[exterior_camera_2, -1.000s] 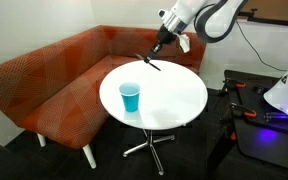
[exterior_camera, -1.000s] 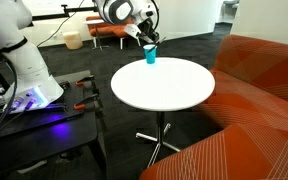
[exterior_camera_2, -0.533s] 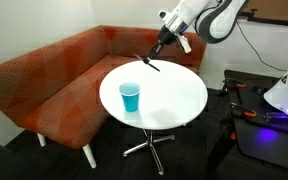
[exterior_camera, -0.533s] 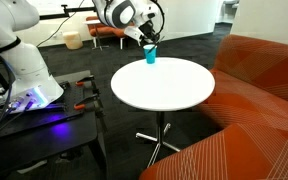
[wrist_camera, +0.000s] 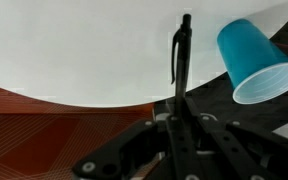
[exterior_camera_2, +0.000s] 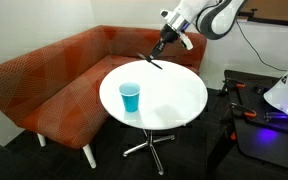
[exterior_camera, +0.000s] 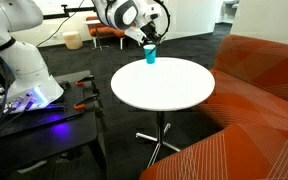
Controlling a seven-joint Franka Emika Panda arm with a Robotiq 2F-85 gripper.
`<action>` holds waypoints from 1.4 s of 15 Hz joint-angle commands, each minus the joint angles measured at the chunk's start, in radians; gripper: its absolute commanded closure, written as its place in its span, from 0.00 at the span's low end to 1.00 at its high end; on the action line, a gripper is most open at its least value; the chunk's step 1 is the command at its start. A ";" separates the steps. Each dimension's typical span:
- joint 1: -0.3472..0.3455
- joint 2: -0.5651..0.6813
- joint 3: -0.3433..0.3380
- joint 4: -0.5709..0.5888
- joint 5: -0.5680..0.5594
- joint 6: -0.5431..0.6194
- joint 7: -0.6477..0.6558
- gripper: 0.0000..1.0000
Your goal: Put the pen inside the light blue cup
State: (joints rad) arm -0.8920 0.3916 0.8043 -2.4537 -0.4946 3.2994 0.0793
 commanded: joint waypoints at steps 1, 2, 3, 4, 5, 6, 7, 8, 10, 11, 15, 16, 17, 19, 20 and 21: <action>-0.116 -0.027 0.110 0.005 -0.016 -0.100 -0.004 0.97; -0.159 -0.019 0.149 0.007 -0.023 -0.108 -0.019 0.97; -0.199 -0.010 0.187 0.011 -0.026 -0.114 -0.029 0.97; -0.249 0.013 0.232 0.014 -0.029 -0.099 -0.041 0.97; -0.288 0.026 0.270 0.016 -0.026 -0.093 -0.043 0.97; -0.324 0.038 0.308 0.020 -0.022 -0.094 -0.038 0.97; -0.366 0.059 0.353 0.025 -0.026 -0.102 -0.043 0.97; -0.410 0.095 0.399 0.030 -0.029 -0.099 -0.046 0.97; -0.486 0.166 0.484 0.036 -0.030 -0.097 -0.045 0.97; -0.519 0.198 0.522 0.038 -0.026 -0.104 -0.040 0.97; -0.610 0.309 0.660 0.051 0.103 -0.218 -0.106 0.97; -0.622 0.312 0.679 0.057 0.140 -0.251 -0.105 0.97; -0.624 0.291 0.686 0.066 0.184 -0.285 -0.114 0.97; -0.618 0.269 0.695 0.088 0.254 -0.349 -0.137 0.97; -0.612 0.271 0.696 0.100 0.281 -0.379 -0.149 0.97; -0.610 0.276 0.700 0.109 0.304 -0.407 -0.166 0.97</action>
State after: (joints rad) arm -1.4856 0.6697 1.4662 -2.3652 -0.2702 2.9785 -0.0379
